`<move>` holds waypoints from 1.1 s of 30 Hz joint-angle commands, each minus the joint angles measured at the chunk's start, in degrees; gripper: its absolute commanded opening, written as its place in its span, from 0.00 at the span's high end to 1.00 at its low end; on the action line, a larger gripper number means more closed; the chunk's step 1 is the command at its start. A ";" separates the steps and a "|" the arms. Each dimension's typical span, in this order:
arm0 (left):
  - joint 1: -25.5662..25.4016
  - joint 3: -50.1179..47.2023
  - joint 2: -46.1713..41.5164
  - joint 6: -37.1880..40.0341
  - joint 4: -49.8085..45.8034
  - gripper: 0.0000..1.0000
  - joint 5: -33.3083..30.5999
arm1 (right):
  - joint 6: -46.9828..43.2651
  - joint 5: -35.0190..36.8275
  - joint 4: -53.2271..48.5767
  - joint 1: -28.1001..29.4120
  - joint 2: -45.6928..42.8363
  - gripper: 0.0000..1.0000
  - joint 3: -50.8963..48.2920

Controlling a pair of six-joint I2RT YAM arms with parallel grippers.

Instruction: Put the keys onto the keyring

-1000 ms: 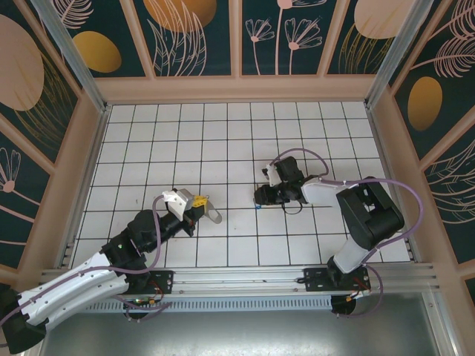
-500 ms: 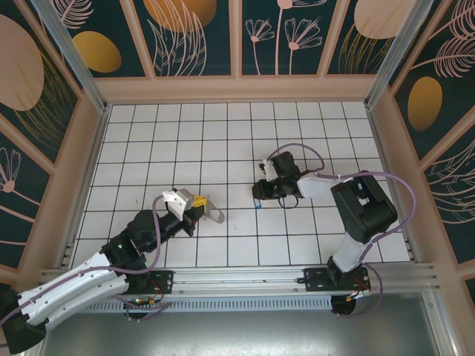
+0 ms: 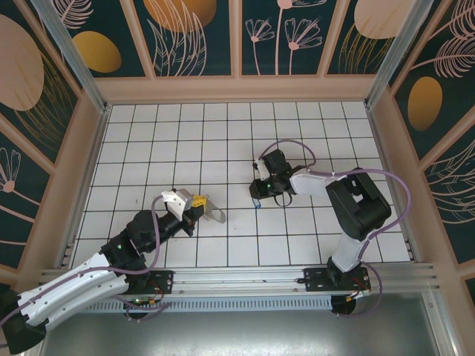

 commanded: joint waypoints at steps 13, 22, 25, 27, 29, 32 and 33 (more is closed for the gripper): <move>0.19 0.72 -0.49 0.97 2.68 1.00 -0.99 | -1.37 2.51 -5.79 0.97 -2.40 0.80 0.11; 0.14 0.72 -0.04 1.07 2.94 1.00 0.17 | -1.18 2.87 -6.89 1.57 -3.33 0.74 -0.64; 0.14 0.64 -0.11 1.06 3.11 1.00 0.17 | -1.14 3.86 -7.71 1.79 -4.48 0.74 -0.81; 0.14 0.55 0.13 1.12 3.18 1.00 0.17 | -1.04 4.62 -8.29 1.84 -5.74 0.72 -0.98; 0.14 0.63 0.22 1.18 3.26 1.00 0.34 | -0.89 5.28 -9.00 1.84 -6.97 0.72 -1.03; 0.11 0.72 0.48 1.26 3.32 1.00 0.65 | -0.56 5.90 -9.76 1.84 -8.57 0.72 -1.34; 0.14 0.72 0.57 1.26 3.39 1.00 0.70 | -0.46 5.79 -9.72 1.84 -8.84 0.72 -1.55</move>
